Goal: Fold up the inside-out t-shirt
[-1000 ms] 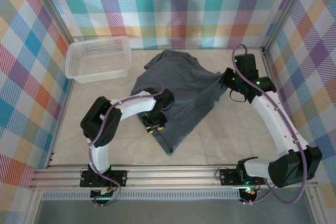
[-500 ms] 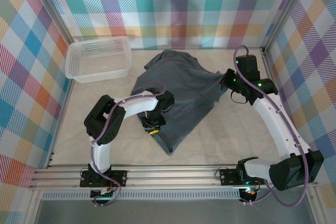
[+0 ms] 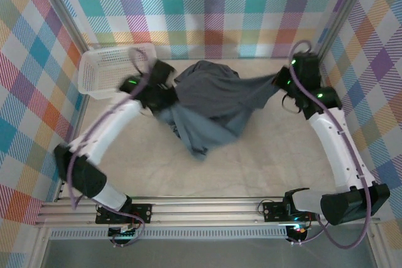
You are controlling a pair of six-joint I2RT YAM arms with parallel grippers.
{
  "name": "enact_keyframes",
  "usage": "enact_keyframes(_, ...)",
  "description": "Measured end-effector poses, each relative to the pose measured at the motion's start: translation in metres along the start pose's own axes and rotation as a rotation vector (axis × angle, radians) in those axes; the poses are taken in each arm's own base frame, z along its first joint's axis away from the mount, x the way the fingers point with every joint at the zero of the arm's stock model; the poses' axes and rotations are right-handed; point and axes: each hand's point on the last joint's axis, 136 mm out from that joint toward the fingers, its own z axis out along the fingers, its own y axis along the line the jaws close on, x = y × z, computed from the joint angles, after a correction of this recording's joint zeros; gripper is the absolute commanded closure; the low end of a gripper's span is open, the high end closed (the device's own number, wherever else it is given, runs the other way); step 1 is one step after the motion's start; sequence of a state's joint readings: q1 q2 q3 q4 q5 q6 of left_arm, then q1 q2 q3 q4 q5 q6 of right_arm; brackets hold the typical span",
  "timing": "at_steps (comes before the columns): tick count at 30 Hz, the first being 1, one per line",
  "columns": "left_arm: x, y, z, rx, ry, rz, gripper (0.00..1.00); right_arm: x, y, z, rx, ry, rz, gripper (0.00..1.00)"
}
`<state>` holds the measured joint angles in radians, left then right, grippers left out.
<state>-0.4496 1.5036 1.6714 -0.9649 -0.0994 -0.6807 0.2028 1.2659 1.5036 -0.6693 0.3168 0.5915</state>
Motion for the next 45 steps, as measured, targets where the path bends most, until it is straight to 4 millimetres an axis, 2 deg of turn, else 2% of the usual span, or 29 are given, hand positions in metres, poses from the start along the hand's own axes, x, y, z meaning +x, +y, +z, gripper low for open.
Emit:
enact_keyframes(1,-0.047,-0.005,-0.038,0.072,-0.155,-0.018,1.00,-0.036,0.002,-0.012,0.008,-0.104,0.040,1.00)
enact_keyframes(3,-0.105,-0.002,-0.110,0.159,-0.389,-0.029,1.00,-0.096,0.000,-0.041,0.023,-0.312,0.124,1.00)
enact_keyframes(4,-0.123,-0.002,-0.146,0.196,-0.486,-0.027,1.00,-0.120,-0.005,-0.057,0.038,-0.403,0.166,1.00)
enact_keyframes(7,-0.152,-0.005,-0.222,0.279,-0.673,-0.009,1.00,-0.165,-0.017,-0.095,0.073,-0.567,0.242,1.00)
enact_keyframes(9,-0.161,-0.006,-0.249,0.314,-0.735,-0.007,1.00,-0.190,-0.011,-0.114,0.059,-0.644,0.265,1.00)
enact_keyframes(12,-0.176,-0.012,-0.266,0.353,-0.775,-0.005,1.00,-0.223,0.009,-0.140,-0.005,-0.720,0.267,1.00)
enact_keyframes(13,-0.181,-0.018,-0.270,0.378,-0.784,0.002,1.00,-0.235,0.018,-0.150,-0.040,-0.744,0.264,1.00)
enact_keyframes(16,-0.189,-0.032,-0.262,0.429,-0.772,0.024,1.00,-0.259,0.041,-0.176,-0.141,-0.798,0.245,1.00)
enact_keyframes(19,-0.192,-0.040,-0.264,0.468,-0.781,0.038,1.00,-0.267,0.056,-0.201,-0.233,-0.829,0.216,1.00)
enact_keyframes(21,-0.193,-0.044,-0.279,0.498,-0.816,0.044,1.00,-0.271,0.063,-0.218,-0.281,-0.850,0.202,1.00)
enact_keyframes(25,-0.189,-0.046,-0.328,0.564,-0.922,0.056,1.00,-0.274,0.069,-0.251,-0.349,-0.893,0.177,1.00)
enact_keyframes(30,-0.171,-0.038,-0.396,0.614,-1.068,0.068,1.00,-0.273,0.070,-0.290,-0.401,-0.946,0.142,1.00)
enact_keyframes(34,-0.159,-0.032,-0.427,0.637,-1.132,0.081,1.00,-0.271,0.070,-0.318,-0.429,-0.994,0.110,1.00)
enact_keyframes(37,-0.154,-0.030,-0.438,0.647,-1.155,0.087,1.00,-0.270,0.069,-0.337,-0.448,-1.025,0.088,1.00)
enact_keyframes(42,-0.154,-0.030,-0.441,0.651,-1.164,0.088,1.00,-0.267,0.065,-0.365,-0.461,-1.078,0.063,1.00)
enact_keyframes(45,-0.155,-0.031,-0.440,0.650,-1.163,0.088,1.00,-0.268,0.064,-0.376,-0.464,-1.108,0.052,1.00)
